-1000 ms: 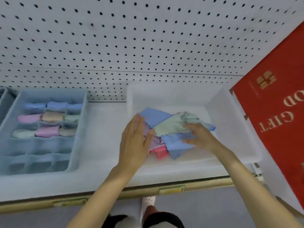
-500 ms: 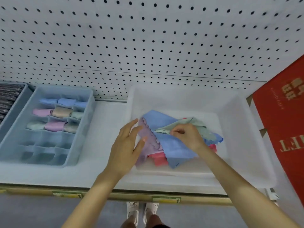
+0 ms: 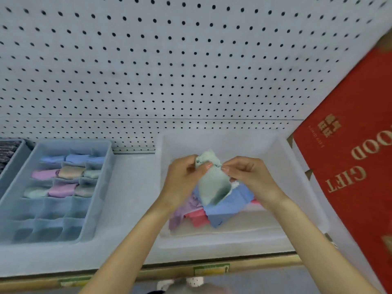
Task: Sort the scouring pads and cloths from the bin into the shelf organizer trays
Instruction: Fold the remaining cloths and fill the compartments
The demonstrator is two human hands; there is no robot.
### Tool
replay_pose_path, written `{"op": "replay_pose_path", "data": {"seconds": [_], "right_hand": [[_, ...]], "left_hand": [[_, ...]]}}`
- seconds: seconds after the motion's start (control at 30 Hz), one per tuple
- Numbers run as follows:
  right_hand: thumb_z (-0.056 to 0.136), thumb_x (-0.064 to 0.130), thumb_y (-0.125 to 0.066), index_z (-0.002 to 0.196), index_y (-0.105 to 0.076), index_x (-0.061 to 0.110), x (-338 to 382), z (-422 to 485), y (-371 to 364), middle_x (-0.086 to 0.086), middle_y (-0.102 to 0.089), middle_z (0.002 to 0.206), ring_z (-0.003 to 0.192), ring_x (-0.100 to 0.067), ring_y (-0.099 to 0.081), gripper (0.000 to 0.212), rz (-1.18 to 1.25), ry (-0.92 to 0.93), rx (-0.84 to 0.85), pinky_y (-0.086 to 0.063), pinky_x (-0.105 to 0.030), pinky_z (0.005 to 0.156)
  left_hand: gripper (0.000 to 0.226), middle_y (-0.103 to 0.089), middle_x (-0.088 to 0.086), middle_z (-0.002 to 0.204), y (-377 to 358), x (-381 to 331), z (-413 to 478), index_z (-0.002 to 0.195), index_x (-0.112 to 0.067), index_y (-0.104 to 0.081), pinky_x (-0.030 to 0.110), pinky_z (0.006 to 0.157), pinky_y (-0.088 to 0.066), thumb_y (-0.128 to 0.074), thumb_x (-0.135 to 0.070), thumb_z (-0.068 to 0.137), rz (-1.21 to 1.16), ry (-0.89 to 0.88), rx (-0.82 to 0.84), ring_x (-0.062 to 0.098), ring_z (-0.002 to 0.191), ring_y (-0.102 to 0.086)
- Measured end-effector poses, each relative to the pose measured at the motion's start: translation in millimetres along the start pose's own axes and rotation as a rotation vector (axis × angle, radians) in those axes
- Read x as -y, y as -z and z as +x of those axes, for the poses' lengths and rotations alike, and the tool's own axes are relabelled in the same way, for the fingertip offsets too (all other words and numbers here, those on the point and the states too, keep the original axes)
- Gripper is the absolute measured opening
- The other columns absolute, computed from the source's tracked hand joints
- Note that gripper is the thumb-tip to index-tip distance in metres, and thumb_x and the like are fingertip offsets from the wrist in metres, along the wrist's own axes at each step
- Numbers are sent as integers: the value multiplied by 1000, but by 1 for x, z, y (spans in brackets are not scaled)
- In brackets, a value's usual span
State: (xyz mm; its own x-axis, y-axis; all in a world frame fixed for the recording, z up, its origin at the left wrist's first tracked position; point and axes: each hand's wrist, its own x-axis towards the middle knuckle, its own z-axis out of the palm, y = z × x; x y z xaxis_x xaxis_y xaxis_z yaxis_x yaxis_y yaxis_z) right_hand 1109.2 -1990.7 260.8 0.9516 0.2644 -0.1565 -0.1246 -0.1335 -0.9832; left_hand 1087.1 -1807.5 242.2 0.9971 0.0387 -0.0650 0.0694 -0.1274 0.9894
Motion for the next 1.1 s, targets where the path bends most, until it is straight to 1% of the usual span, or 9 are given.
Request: {"op": "replay_pose_path", "data": {"seconds": [0.1,0.2,0.33,0.43,0.53,0.67,0.83,0.97,1.1], "right_hand": [[82,-2,-68,72,-73,13,5,-3,-1,6,-71,68,64,-5,-62,19,-23,35,-132,-49,-16,62],[79,-2,-72,68,-72,16,14,-6,-2,12,-69,65,62,-1,-61,21,-88,91,-231,-47,-15,64],[78,9,-74,67,-71,13,28,-18,-6,2,-67,72,66,-11,-57,12,-66,141,-139,-45,-26,66],[80,13,-73,80,-70,17,39,-19,-10,3,-67,82,68,-8,-57,5,-100,201,-211,-46,-21,65],[81,19,-74,100,-64,26,53,-11,-9,7,-64,98,85,-5,-59,23,-158,193,-266,-47,-13,66],[83,13,-71,73,-63,8,70,-6,-16,-2,-59,68,62,-11,-51,14,-50,225,-156,-39,-17,55],[82,10,-73,69,-66,11,83,-3,-26,8,-62,58,55,-6,-54,15,-98,376,-369,-43,-19,52],[85,17,-71,71,-65,13,94,-7,-25,10,-64,64,53,-1,-53,16,-250,507,-568,-42,-15,55],[85,16,-71,70,-63,22,105,-12,-23,11,-64,62,56,-5,-56,19,-226,513,-487,-46,-21,57]], "left_hand": [[27,-64,32,84,0,-12,0,83,10,-66,39,66,-51,-66,-16,91,-49,-4,-13,19,71,-56],[33,-67,29,84,2,-23,4,83,11,-66,37,75,-57,-62,-20,93,-95,31,-27,23,76,-62],[40,-62,28,80,3,-42,7,84,12,-65,23,67,-51,-62,-27,93,-88,15,-9,17,73,-58],[27,-73,17,92,3,-59,5,92,2,-72,26,76,-56,-57,-19,96,-98,36,55,20,82,-69],[25,-74,13,94,4,-72,2,93,1,-73,29,80,-56,-57,-19,96,-131,32,117,17,85,-70],[24,-75,7,94,9,-83,-1,97,-6,-74,27,76,-55,-55,-20,97,-145,25,126,16,86,-71],[24,-69,-1,101,3,-84,-3,103,-15,-64,27,84,-49,-57,-37,95,-267,49,0,11,92,-65],[64,-50,-17,128,-9,-72,-22,121,-30,-44,5,95,-37,-75,-53,71,-122,-168,-84,-6,115,-50],[105,-35,-29,138,-17,-58,-28,142,-38,-22,-1,93,-31,-89,-30,62,64,-203,23,-19,123,-35]]}}
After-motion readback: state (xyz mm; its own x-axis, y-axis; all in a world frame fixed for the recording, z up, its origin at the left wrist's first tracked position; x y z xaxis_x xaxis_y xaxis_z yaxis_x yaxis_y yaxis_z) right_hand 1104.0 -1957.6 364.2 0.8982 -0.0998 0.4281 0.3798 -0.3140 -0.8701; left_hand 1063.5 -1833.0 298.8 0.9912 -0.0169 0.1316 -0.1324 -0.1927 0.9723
